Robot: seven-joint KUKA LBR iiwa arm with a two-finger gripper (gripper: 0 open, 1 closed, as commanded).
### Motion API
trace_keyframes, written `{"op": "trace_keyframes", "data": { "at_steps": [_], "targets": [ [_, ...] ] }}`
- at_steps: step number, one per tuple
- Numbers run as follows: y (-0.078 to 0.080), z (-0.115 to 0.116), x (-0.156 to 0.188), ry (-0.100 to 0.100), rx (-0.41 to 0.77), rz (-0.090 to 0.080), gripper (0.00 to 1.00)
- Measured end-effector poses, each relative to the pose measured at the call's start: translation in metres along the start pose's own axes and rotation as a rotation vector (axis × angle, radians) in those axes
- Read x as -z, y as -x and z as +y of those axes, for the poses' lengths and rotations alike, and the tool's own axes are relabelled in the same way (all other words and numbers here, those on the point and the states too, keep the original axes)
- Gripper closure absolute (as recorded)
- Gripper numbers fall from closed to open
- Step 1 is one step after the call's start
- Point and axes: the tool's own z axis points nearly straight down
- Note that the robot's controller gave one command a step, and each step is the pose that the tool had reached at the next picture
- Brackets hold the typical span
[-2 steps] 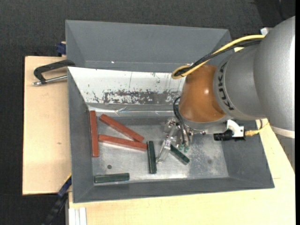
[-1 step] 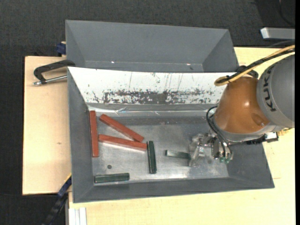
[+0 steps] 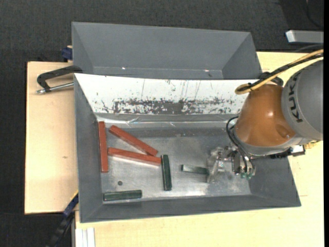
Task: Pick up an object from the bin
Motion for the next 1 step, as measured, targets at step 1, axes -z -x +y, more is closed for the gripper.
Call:
{"op": "trace_keyframes", "data": {
  "at_steps": [1],
  "targets": [
    [0.0332,-0.0232,0.1440,0.000,0.026,-0.008,1.00]
  ]
}}
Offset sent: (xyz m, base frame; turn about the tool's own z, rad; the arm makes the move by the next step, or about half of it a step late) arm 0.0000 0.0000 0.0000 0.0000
